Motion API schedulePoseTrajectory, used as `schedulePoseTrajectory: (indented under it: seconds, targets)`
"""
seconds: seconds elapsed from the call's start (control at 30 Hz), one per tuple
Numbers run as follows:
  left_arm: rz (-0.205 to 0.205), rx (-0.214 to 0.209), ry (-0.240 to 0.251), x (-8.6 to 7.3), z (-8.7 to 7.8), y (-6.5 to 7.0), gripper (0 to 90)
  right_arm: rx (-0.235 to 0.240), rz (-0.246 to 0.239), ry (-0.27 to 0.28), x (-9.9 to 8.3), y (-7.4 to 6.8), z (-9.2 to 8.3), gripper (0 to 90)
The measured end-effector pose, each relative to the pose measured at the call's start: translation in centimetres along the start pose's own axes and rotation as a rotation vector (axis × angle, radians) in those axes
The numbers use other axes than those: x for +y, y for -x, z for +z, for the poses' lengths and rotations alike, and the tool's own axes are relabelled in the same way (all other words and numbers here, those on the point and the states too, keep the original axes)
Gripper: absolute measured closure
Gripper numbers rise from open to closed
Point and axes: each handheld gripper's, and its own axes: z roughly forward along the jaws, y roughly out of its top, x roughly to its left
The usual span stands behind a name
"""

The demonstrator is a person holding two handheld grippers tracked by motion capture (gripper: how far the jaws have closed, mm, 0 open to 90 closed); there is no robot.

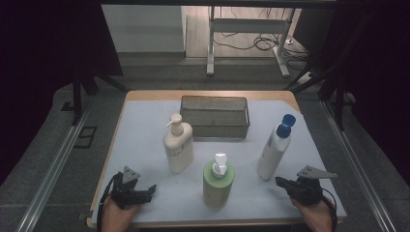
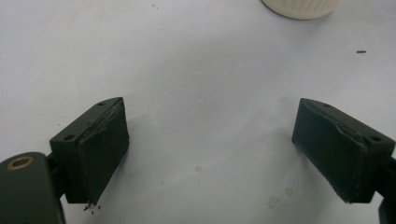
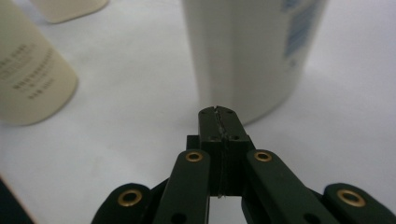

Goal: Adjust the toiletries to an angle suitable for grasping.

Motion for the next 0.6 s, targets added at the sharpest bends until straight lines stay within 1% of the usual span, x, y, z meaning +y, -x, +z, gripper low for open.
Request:
schedulePoseTrajectory:
  seconds: [0.07,0.13,0.2,0.3,0.33,0.37,0.4,0.47,0.5,0.6]
  targets:
    - [0.0,0.0,0.0,0.0,0.0,0.0,10.6,0.02,-0.001,0.005,0.2,-0.5,0.2,89.5]
    - [0.0,0.0,0.0,0.0,0.0,0.0,10.6,0.026,-0.006,0.008,0.3,-1.0,0.4,89.5]
    - [0.0,0.0,0.0,0.0,0.0,0.0,10.6,0.028,-0.018,0.018,0.7,-1.8,1.0,89.5]
    - [0.0,0.0,0.0,0.0,0.0,0.0,10.6,0.024,-0.019,0.016,1.0,-2.2,1.4,89.5]
    - [0.0,0.0,0.0,0.0,0.0,0.0,10.6,0.011,-0.022,0.017,1.1,-2.4,1.9,89.5]
    - [0.0,0.0,0.0,0.0,0.0,0.0,10.6,0.011,-0.022,0.017,1.1,-2.4,1.9,89.5]
    - [0.0,0.0,0.0,0.0,0.0,0.0,10.6,0.002,-0.028,0.015,1.2,-2.6,2.4,89.5]
    - [0.0,0.0,0.0,0.0,0.0,0.0,10.6,-0.014,-0.039,0.015,1.2,-2.7,2.9,89.5]
    - [0.0,0.0,0.0,0.0,0.0,0.0,10.6,-0.014,-0.039,0.015,1.2,-2.7,2.9,89.5]
    - [0.0,0.0,0.0,0.0,0.0,0.0,10.6,-0.046,-0.061,0.014,1.3,-3.1,3.4,89.6]
